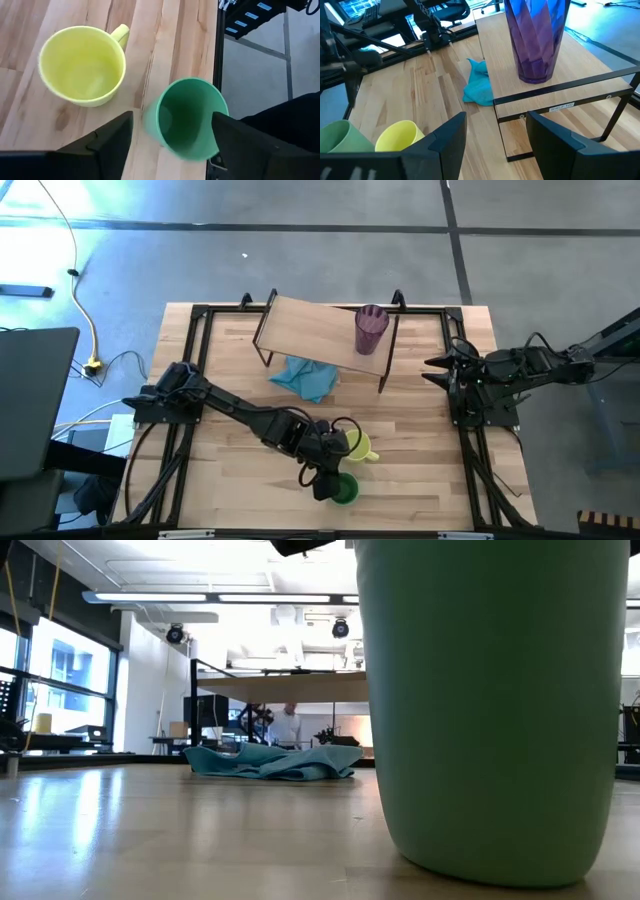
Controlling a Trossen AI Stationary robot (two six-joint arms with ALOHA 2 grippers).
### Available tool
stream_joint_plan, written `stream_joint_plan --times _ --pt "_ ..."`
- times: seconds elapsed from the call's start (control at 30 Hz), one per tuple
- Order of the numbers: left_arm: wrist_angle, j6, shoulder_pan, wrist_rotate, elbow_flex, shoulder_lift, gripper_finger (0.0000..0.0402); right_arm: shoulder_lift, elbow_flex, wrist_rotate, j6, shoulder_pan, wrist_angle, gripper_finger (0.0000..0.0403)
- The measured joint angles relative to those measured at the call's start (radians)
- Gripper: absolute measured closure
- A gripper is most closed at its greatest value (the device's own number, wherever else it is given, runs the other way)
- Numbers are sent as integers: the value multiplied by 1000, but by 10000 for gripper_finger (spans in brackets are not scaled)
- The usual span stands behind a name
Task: Stack small to large cups/mugs on shelf
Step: Put the green cup on the shelf
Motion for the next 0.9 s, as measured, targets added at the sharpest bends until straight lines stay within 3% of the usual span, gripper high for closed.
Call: stream_joint_plan --times 0.27,0.9 --pt "33 -41 6 107 -3 78 148 0 0 0 3 0 -3 206" --pt "17 -31 34 79 -4 78 223 0 0 -1 10 0 -8 206"
